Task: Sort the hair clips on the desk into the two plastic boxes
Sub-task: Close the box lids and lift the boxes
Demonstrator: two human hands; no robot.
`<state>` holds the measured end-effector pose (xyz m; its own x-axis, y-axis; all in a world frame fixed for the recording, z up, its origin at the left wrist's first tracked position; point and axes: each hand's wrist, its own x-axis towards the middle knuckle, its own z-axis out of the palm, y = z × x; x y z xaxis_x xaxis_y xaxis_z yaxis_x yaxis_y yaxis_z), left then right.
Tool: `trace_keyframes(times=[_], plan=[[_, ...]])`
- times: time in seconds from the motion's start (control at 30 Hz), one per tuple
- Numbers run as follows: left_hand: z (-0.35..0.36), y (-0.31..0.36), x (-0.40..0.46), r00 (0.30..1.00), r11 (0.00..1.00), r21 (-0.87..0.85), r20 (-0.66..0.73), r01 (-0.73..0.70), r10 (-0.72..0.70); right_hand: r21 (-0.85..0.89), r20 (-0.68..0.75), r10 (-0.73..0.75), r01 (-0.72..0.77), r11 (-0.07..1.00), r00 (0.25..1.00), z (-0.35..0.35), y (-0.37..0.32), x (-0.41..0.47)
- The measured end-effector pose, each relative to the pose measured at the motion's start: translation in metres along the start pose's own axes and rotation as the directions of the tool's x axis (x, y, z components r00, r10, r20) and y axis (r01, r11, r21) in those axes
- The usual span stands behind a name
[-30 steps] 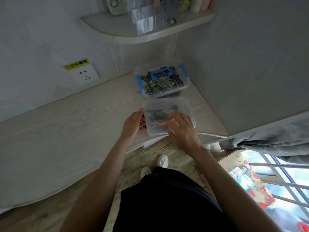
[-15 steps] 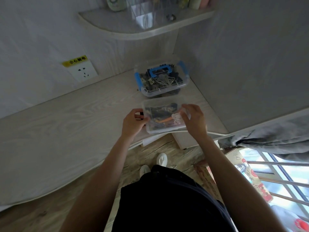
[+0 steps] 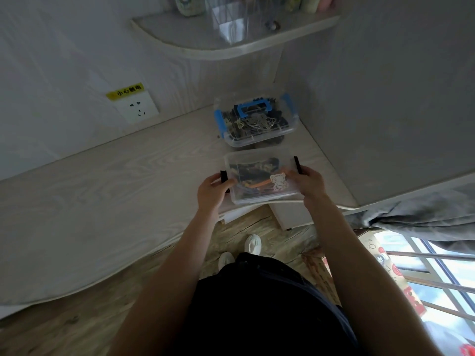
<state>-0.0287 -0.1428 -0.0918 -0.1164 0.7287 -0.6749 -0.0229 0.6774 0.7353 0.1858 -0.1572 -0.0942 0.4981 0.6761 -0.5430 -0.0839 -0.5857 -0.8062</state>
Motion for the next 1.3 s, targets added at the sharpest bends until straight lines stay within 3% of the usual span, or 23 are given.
trace_keyframes(times=[0.07,0.13,0.2,0.27,0.33,0.53,0.7,0.77,0.83,0.9,1.0,1.2,1.3], plan=[[0.003,0.001,-0.001,0.998,0.997,0.042,-0.032,-0.059,0.06,-0.05,-0.058,-0.078,0.075,0.996,0.995,0.005,0.004,-0.003],[0.006,0.0,-0.006,0.975,0.955,0.228,-0.069,-0.192,0.212,-0.159,-0.096,-0.164,0.147,0.976,0.982,0.007,0.007,-0.009],[0.008,-0.002,-0.014,0.907,0.8,0.486,-0.037,-0.351,0.42,-0.247,-0.113,-0.251,0.218,0.944,0.961,0.01,0.007,-0.015],[0.009,-0.007,-0.016,0.843,0.65,0.613,0.05,-0.449,0.535,-0.337,-0.109,-0.332,0.279,0.899,0.937,0.011,0.007,-0.019],[0.01,-0.007,-0.017,0.838,0.597,0.652,0.112,-0.467,0.534,-0.428,-0.118,-0.362,0.282,0.859,0.925,0.012,0.008,-0.019],[0.003,-0.005,-0.015,0.851,0.579,0.651,0.216,-0.491,0.479,-0.561,-0.12,-0.364,0.239,0.792,0.924,0.013,0.006,-0.021],[0.007,0.006,-0.017,0.866,0.456,0.772,0.235,-0.442,0.441,-0.643,-0.117,-0.388,0.228,0.731,0.914,0.015,0.005,-0.024],[0.008,0.008,-0.018,0.877,0.474,0.769,0.228,-0.428,0.423,-0.664,-0.117,-0.396,0.225,0.713,0.911,0.017,0.005,-0.026],[0.004,0.009,-0.018,0.886,0.589,0.677,0.223,-0.441,0.407,-0.629,-0.109,-0.389,0.24,0.739,0.915,0.016,0.008,-0.028],[-0.003,0.011,-0.022,0.907,0.749,0.515,0.193,-0.418,0.374,-0.481,-0.087,-0.342,0.261,0.837,0.936,0.012,0.011,-0.03],[-0.016,0.018,-0.03,0.919,0.866,0.313,0.187,-0.39,0.347,-0.183,-0.052,-0.294,0.281,0.942,0.954,0.0,0.013,-0.039],[-0.031,0.05,-0.057,0.828,0.825,0.133,0.217,-0.549,0.516,0.014,-0.102,-0.442,0.446,0.895,0.891,-0.02,-0.011,-0.071],[-0.026,0.07,-0.058,0.81,0.81,0.073,0.153,-0.581,0.567,0.074,-0.087,-0.484,0.49,0.868,0.871,-0.021,-0.04,-0.072]])
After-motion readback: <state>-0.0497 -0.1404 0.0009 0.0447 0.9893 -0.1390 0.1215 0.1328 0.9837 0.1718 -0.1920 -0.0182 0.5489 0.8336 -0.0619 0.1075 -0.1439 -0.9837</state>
